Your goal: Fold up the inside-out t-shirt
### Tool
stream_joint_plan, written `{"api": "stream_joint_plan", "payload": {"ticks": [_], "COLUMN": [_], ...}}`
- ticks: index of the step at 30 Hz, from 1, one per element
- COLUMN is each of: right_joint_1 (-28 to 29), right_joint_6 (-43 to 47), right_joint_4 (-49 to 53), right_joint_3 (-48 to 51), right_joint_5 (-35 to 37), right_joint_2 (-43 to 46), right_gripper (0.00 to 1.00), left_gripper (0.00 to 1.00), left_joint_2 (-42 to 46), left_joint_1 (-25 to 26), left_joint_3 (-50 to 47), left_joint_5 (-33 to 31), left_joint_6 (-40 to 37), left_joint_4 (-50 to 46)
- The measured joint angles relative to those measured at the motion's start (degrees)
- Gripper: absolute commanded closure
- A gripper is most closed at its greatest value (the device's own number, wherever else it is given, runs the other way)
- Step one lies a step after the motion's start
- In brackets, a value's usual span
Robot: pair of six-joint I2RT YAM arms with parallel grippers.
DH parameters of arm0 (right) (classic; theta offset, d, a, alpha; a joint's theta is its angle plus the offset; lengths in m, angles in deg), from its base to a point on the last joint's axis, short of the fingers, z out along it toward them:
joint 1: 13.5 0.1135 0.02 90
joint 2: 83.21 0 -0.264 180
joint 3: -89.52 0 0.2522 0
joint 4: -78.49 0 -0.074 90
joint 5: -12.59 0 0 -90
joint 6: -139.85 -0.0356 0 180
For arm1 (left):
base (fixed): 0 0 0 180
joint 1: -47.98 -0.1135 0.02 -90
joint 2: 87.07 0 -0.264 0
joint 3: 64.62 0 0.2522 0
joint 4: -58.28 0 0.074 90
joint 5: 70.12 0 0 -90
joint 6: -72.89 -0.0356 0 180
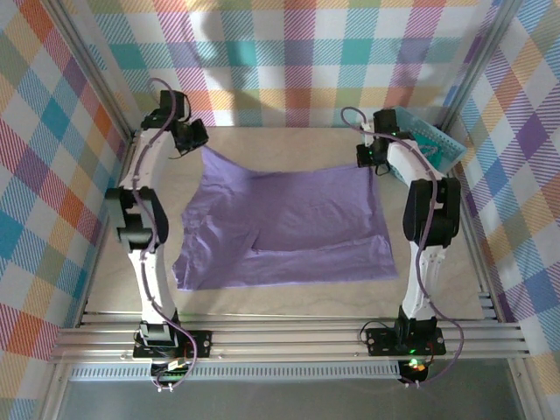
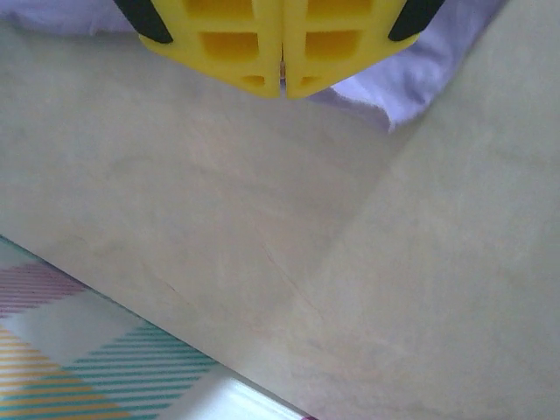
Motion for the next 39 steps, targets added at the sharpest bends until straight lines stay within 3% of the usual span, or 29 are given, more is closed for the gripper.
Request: {"api": "stream_joint_plan", "payload": {"ticks": [8,16,23,39], "right_joint_1": [0.0,0.0,0.0,0.5], "right_joint_6": [2.1,0.8,-3.3,-10.9], "right_joint_4": [-9.5,-14.4,-13.8,-7.5], "right_joint_3": [15.3,30.5,38.1,44.5], "right_joint_5": [0.2,1.5,4.0,4.0], "right_joint_2": [7.3,17.6,24.3,28.7], "right_gripper": [0.99,0.99,0.96,0.95], "left_gripper": [1.00,1.00,1.00,1.00], "left_joint_2": [26.3,41.3,45.3,46.2], "left_joint_1": [0.0,-0.1,-0.3,-3.1], "left_joint_3": [-29.7,-45.4,-50.1,-53.5], "left_joint_5": [2.1,4.3,4.5,4.7], "left_joint_6": [5.9,7.3,4.7,0.7], "left_joint_4": [5.4,3.7,-0.8,-4.1]}}
